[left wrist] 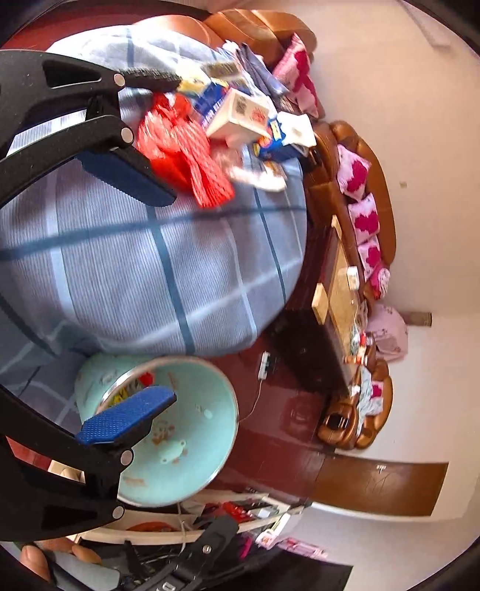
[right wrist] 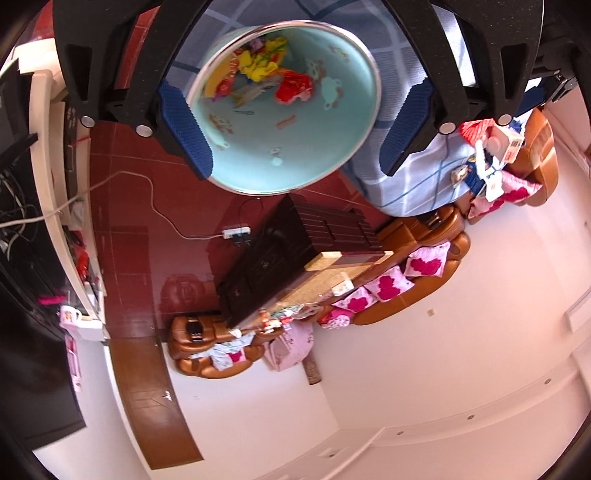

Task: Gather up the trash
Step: 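Open both tools over the bucket to drop the sponge and packet, then grasp the braided grey scrubber with the left tool while the right tool grasps the red mesh bag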

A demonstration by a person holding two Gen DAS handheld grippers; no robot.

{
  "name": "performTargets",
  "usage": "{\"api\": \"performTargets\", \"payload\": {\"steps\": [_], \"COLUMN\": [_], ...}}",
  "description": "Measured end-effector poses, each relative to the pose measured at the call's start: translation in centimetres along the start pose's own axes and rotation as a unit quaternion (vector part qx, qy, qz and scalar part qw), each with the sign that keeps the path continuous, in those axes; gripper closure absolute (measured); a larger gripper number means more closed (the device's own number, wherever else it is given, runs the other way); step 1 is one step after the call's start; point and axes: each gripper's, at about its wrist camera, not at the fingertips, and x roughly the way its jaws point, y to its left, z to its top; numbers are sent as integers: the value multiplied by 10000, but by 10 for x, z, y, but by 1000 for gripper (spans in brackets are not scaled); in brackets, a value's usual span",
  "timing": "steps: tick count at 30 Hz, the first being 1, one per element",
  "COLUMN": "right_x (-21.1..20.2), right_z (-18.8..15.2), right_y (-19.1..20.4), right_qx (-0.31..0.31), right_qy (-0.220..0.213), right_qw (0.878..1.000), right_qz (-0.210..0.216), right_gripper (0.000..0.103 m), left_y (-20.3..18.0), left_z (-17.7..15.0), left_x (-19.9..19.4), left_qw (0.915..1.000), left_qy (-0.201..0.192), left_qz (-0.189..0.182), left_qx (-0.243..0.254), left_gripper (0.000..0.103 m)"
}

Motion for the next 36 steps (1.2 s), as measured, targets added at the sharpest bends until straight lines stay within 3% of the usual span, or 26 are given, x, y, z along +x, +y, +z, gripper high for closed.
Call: {"api": "performTargets", "payload": {"steps": [16, 28, 36], "right_x": [-4, 17, 48], "right_z": [-36, -64, -86], "right_y": [112, 176, 215], "right_qx": [-963, -1260, -1448], "right_qy": [476, 857, 1298], "right_qw": [9922, 9830, 9734], "right_qz": [628, 1021, 1213], "right_gripper": [12, 12, 13], "left_y": [132, 221, 241], "left_z": [-33, -56, -64], "left_x": [-18, -2, 27], "left_qw": [9942, 9805, 9757], "left_qy": [133, 374, 634], "left_qz": [458, 891, 667], "left_qx": [-963, -1714, -1989], "left_gripper": [7, 8, 23]}}
